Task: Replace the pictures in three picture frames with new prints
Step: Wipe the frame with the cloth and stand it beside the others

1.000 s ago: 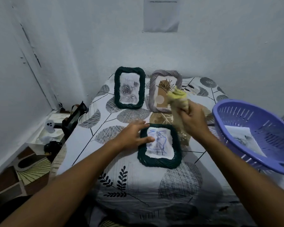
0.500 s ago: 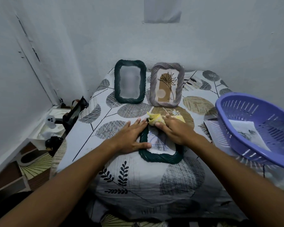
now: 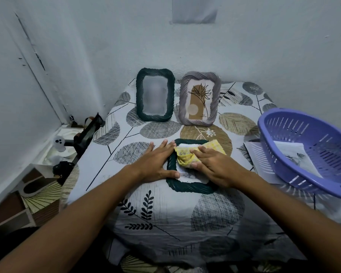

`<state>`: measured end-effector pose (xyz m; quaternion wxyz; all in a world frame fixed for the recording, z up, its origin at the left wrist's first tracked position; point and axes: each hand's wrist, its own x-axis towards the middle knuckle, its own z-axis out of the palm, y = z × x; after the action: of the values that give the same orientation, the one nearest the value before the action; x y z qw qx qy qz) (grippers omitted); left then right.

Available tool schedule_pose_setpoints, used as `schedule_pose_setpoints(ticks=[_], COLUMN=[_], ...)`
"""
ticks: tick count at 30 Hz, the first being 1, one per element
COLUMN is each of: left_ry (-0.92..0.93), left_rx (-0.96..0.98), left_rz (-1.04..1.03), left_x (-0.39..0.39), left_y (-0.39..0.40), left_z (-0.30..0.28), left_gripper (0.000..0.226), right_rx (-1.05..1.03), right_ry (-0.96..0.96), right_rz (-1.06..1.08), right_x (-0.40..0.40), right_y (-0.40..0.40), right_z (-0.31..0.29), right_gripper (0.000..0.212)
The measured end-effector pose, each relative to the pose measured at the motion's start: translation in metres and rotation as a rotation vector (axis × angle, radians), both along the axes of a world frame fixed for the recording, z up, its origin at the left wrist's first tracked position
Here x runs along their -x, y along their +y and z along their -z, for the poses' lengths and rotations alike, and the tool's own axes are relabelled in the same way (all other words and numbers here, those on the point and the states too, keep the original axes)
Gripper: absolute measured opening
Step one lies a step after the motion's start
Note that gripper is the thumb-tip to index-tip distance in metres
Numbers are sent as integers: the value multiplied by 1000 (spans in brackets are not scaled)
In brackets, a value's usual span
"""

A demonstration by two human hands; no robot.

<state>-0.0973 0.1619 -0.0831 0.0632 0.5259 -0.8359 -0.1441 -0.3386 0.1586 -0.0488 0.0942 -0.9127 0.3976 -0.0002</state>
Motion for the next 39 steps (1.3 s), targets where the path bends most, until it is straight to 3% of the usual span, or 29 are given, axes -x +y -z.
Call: schedule_pose_setpoints(ticks=[9,15,22,27,31,33,36,39], left_ry=[22,-6,7,25,44,48,53,61], left_rx=[-6,-12,-41,-41,-53,-49,-49,-52], left_rz=[-14,-22,-25,-62,-88,-79,-69,-66], left_x=[2,0,2,5,5,3,1,1], left_y=[1,0,1,5,5,2,0,1], left_z=[-3,1,-4,-8,-6,-3,0,0], left_gripper=[118,114,122,110,115,121,124,126], right_rx=[29,-85,41,105,72,33,6,51], right_ry=[4,-44,69,81,31,3,-52,-8], right_rz=[75,-32,85,133,57,-8,-103,-76], right_x=[-28,-2,-6,-38,-39,-31,-17,-12], right_y=[-18,8,-15,-32,-22,-13,1,-1], right_z=[10,4,4,12,12,8,1,-1], right_gripper=[54,83,109,55,47,55,84,90])
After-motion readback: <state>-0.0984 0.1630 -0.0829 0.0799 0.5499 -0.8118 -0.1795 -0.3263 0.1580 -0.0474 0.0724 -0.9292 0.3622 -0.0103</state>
